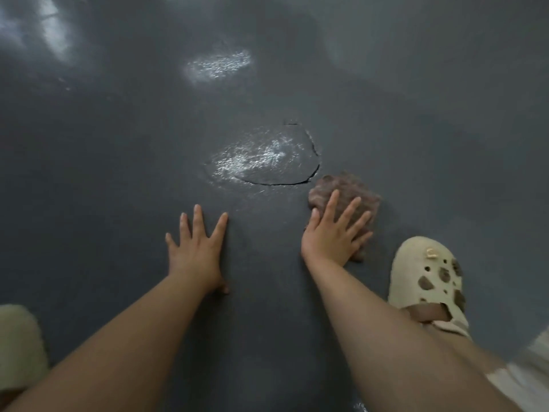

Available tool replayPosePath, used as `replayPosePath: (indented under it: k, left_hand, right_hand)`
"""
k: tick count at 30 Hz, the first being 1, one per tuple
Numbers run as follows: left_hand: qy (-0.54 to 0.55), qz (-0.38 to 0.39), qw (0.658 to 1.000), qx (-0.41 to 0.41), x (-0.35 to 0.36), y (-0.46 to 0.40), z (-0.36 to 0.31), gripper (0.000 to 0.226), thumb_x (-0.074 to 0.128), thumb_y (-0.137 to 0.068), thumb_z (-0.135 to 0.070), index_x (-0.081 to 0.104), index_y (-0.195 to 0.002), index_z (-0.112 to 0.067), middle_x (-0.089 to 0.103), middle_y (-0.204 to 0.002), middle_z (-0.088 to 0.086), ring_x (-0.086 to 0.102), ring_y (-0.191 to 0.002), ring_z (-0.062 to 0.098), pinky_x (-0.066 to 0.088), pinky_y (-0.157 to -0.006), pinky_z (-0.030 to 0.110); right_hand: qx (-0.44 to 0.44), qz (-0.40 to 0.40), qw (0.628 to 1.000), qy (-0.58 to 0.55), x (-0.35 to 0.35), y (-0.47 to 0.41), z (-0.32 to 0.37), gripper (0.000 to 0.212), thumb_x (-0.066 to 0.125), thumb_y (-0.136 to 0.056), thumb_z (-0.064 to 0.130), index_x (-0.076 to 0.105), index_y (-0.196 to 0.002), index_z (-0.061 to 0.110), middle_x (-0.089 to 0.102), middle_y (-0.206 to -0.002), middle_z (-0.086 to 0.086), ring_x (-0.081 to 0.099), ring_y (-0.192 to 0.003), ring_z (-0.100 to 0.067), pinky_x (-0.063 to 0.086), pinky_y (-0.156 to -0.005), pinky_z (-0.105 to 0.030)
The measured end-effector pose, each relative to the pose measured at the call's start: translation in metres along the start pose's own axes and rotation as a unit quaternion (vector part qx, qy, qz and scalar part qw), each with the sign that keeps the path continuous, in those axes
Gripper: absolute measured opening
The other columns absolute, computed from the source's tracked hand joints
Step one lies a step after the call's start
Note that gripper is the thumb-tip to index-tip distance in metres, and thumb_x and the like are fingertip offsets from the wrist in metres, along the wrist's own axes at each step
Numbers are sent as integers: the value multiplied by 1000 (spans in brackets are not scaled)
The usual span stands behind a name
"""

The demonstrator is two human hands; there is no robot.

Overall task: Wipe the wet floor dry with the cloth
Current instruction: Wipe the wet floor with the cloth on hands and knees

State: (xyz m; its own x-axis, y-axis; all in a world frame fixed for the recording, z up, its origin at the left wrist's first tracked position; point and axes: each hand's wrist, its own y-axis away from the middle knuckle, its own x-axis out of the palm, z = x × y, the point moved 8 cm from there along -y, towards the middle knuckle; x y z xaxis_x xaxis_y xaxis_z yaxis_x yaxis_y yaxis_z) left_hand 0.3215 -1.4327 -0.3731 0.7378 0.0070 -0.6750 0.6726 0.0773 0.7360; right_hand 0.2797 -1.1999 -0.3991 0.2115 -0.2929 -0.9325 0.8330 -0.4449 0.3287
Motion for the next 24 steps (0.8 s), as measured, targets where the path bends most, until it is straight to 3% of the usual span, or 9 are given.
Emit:
replayPosePath:
  k: [3,7,11,13,15,17,20,22,24]
  left_hand:
    - [10,23,999,-41,18,14,28,142,83,-60,-50,-32,-142,-33,-37,-148,16,-23,-140,40,7,-112,61]
    - [41,47,994,-85,42,33,50,142,83,-62,-46,-34,-140,-32,-39,-147,17,-23,-139,42,10,-110,64]
    - [102,53,987,-112,53,39,64,143,84,-61,-47,-33,-141,-31,-39,-146,18,-21,-139,45,12,-109,66]
    - [121,42,986,-105,52,38,65,142,85,-62,-44,-32,-142,-32,-39,-146,17,-21,-139,45,13,-109,65]
    - [138,33,985,-99,52,38,66,141,85,-62,-40,-30,-142,-33,-38,-147,17,-22,-139,44,13,-110,64]
    - [144,31,984,-98,53,38,66,142,86,-62,-39,-30,-142,-33,-38,-147,16,-23,-139,44,13,-109,63]
    - [141,23,984,-105,54,35,66,143,87,-60,-37,-30,-142,-34,-38,-147,17,-22,-139,44,15,-109,64]
    - [143,20,984,-104,53,34,66,143,87,-60,-36,-29,-142,-34,-37,-147,17,-22,-139,44,14,-109,64]
    - [147,14,984,-104,56,35,69,143,87,-59,-39,-29,-142,-35,-37,-148,14,-22,-140,42,14,-109,63]
  right_hand:
    - [-131,-36,991,14,25,65,48,59,34,-88,46,38,-143,26,35,-149,-18,30,-134,-47,22,-102,-69]
    - [-354,45,930,88,58,136,79,58,32,-84,50,33,-140,33,32,-149,-10,24,-136,-39,10,-107,-59]
    - [-514,29,843,153,53,115,84,56,31,-86,53,44,-138,35,42,-146,-7,37,-135,-37,14,-108,-51]
    - [-502,27,849,164,41,82,94,64,19,-85,56,33,-144,36,27,-155,-6,22,-142,-35,5,-111,-47]
    - [-416,44,895,157,32,43,106,66,5,-86,60,11,-149,40,-1,-160,-1,-5,-146,-29,-8,-114,-45]
    - [-317,37,939,129,21,15,119,56,15,-96,55,2,-149,41,-12,-159,1,-15,-145,-28,-10,-113,-50]
    - [-209,37,974,84,19,1,144,56,22,-100,49,1,-150,40,-17,-158,-1,-18,-143,-33,-10,-112,-59]
    - [-209,45,973,84,28,15,166,55,22,-100,49,0,-150,39,-17,-158,-2,-19,-142,-36,-10,-110,-62]
    - [-298,58,946,110,40,49,191,55,23,-100,48,1,-150,41,-17,-158,0,-19,-142,-36,-11,-108,-62]
